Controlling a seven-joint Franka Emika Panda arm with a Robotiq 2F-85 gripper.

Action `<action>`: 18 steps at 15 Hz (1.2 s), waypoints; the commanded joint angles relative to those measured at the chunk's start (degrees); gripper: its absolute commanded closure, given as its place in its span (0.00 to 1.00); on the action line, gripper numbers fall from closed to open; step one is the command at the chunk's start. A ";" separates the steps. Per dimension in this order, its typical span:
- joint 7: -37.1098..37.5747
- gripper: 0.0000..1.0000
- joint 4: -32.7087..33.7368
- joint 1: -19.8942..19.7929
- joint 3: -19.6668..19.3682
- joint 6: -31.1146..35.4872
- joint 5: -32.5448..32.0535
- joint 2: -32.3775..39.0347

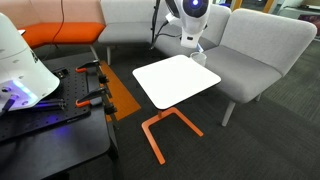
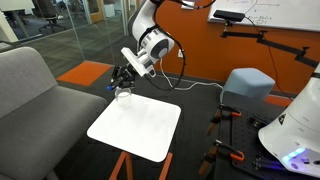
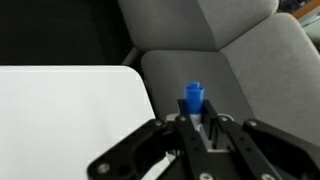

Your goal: Put the marker into the glass.

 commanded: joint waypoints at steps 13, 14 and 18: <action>-7.51 0.95 -7.27 3.02 -8.11 -11.24 22.61 -0.13; -8.52 0.95 -7.46 2.95 -8.37 -12.40 23.74 0.24; -11.42 0.95 -7.94 3.22 -9.37 -16.08 26.50 1.50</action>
